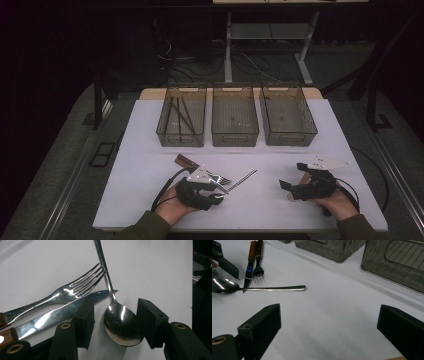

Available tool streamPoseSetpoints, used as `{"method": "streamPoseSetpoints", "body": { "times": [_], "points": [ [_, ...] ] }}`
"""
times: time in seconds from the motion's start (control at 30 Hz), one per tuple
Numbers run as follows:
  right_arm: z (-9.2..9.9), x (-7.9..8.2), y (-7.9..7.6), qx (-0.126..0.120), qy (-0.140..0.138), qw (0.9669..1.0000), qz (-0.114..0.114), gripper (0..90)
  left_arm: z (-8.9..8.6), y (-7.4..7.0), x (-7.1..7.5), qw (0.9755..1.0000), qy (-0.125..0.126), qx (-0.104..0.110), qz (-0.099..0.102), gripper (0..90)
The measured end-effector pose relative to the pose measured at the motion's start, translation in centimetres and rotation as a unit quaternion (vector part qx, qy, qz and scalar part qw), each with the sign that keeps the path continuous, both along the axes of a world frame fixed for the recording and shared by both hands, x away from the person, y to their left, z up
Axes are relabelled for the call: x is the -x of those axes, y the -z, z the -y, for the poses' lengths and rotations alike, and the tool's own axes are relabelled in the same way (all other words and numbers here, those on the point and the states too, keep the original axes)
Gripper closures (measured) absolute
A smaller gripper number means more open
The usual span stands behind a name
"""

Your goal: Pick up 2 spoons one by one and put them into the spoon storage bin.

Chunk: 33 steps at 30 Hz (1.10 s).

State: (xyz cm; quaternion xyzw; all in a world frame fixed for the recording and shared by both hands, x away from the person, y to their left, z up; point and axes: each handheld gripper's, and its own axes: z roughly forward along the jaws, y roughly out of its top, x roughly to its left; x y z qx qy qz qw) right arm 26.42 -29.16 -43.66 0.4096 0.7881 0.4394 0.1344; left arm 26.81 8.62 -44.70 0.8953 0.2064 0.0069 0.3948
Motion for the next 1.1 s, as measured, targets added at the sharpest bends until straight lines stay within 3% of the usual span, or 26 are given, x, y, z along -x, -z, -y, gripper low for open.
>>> {"method": "streamPoseSetpoints", "body": {
  "times": [0.47, 0.53, 0.7, 0.73, 0.77, 0.93, 0.97, 1.1],
  "points": [
    [0.04, 0.02, -0.02, 0.000, 0.001, 1.0000, 0.001, 5.2, 0.60, -0.05, 0.63, 0.9983, 0.021, -0.041, 0.035, 51.8],
    [0.02, 0.02, -0.02, 0.001, 0.000, 1.0000, 0.001, 5.3, 0.76, 0.02, 0.81, 0.9987, 0.014, -0.035, 0.034, 53.5],
    [0.00, 0.02, -0.01, 0.002, 0.000, 1.0000, 0.002, 5.3, 0.76, -0.10, 0.80, 0.9982, 0.027, -0.042, 0.034, 59.5],
    [0.00, 0.03, -0.01, 0.002, 0.000, 1.0000, 0.002, 5.3, 0.91, -0.02, 0.94, 0.9988, 0.020, -0.032, 0.032, 61.4],
    [0.00, 0.03, -0.01, 0.003, 0.000, 1.0000, 0.002, 5.3, 0.85, -0.10, 0.89, 0.9982, 0.027, -0.041, 0.034, 62.6],
    [-0.02, 0.02, -0.01, 0.004, 0.001, 1.0000, 0.001, 5.3, 1.04, -0.11, 0.93, 0.9989, 0.010, -0.036, 0.029, 66.4],
    [-0.02, 0.02, 0.00, 0.004, 0.001, 1.0000, 0.002, 5.3, 0.95, -0.20, 0.82, 0.9985, 0.017, -0.043, 0.029, 67.7],
    [-0.02, 0.03, 0.00, 0.005, 0.001, 1.0000, 0.002, 5.3, 1.04, -0.21, 0.87, 0.9994, 0.010, -0.027, 0.022, 73.9]
  ]
}}
